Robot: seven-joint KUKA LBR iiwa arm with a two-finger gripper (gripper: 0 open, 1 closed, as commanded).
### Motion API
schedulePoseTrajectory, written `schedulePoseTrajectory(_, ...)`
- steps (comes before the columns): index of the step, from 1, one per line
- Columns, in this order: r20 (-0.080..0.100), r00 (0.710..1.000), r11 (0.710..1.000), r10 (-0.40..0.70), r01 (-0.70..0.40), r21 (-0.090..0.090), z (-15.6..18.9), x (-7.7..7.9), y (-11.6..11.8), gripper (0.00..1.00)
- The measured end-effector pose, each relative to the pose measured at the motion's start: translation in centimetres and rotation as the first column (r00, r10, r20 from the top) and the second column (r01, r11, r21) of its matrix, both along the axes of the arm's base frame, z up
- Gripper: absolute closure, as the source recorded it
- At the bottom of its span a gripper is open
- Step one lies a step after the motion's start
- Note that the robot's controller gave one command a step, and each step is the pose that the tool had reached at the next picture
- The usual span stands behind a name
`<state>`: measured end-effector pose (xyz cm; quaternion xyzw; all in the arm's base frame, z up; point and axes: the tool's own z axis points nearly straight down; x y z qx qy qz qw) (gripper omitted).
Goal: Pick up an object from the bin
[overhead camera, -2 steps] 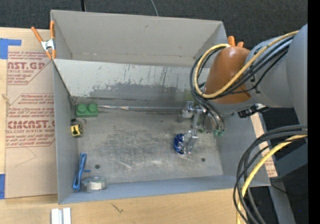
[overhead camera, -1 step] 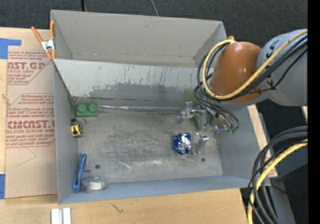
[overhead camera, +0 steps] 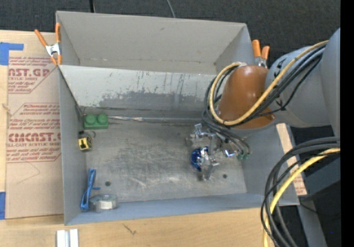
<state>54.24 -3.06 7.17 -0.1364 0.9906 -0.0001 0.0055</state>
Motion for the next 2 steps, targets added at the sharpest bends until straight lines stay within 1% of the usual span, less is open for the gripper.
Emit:
schedulePoseTrajectory(1, 0.0, 1.0, 1.0, 0.001, -0.001, -0.001, 0.2, 0.1, 0.0, 1.0)
schedulePoseTrajectory(2, -0.001, 1.0, 1.0, -0.002, 0.002, -0.002, 15.0, -0.6, -1.9, 1.0)
